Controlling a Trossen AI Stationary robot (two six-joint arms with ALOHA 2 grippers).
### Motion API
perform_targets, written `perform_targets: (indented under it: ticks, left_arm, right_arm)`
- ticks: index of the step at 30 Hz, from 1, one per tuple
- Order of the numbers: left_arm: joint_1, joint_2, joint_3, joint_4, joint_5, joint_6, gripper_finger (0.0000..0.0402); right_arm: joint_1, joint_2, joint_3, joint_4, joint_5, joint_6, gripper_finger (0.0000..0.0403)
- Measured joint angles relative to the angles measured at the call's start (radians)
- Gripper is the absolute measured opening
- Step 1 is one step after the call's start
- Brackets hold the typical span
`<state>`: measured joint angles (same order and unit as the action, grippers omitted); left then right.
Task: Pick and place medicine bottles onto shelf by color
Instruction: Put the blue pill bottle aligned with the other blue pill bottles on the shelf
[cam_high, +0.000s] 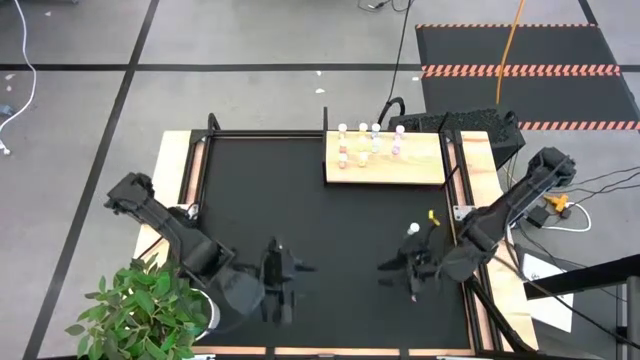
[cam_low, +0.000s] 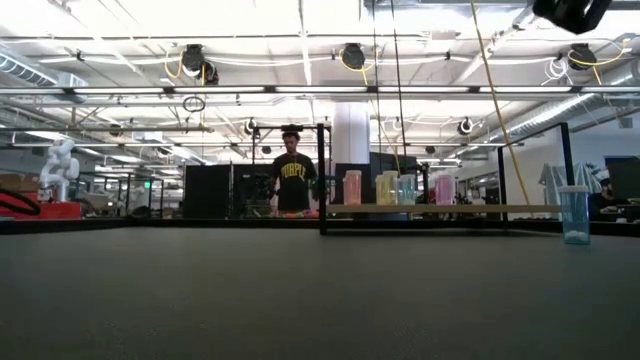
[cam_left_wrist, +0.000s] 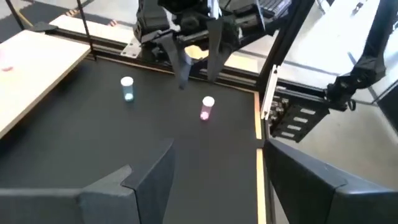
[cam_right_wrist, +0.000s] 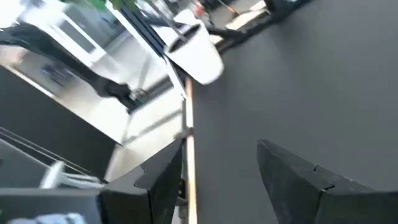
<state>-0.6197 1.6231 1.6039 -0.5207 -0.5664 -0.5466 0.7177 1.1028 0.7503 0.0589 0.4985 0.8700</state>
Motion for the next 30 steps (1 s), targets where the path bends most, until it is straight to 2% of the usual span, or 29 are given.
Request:
perform_targets:
  ticks: [3,8,11,14,18,21,26,30]
  left_arm:
    - [-0.007,0.039,0.000,0.021,-0.009,0.000,0.0248]
    - [0.005,0.100,0.000,0.027,0.054,0.025,0.0248]
    - [0.024,0.128,0.000,0.028,0.062,0.026,0.0248]
    - [0.052,0.151,0.000,0.027,0.065,0.044,0.0248]
    - [0.101,0.173,0.000,0.022,0.072,0.078,0.0248]
    - [0.143,0.176,-0.001,0.024,0.097,0.049,0.0248]
    - [0.190,0.182,-0.001,0.014,0.127,0.031,0.0248]
    - [0.219,0.181,-0.001,0.020,0.174,0.003,0.0248]
  right_arm:
    - [0.007,0.062,0.118,-0.183,0.003,0.038,0.0201]
    - [-0.018,0.134,0.389,-0.741,0.003,0.095,0.0201]
    - [-0.036,0.148,0.498,-1.053,-0.003,0.140,0.0201]
    - [-0.052,0.127,0.520,-1.206,-0.051,0.173,0.0201]
    - [-0.070,0.074,0.457,-1.360,-0.087,0.182,0.0201]
    - [-0.092,0.008,0.349,-1.388,-0.085,0.173,0.0201]
    - [-0.144,-0.126,0.155,-1.236,-0.140,0.024,0.0202]
    - [-0.191,-0.212,0.022,-1.114,-0.168,-0.046,0.0227]
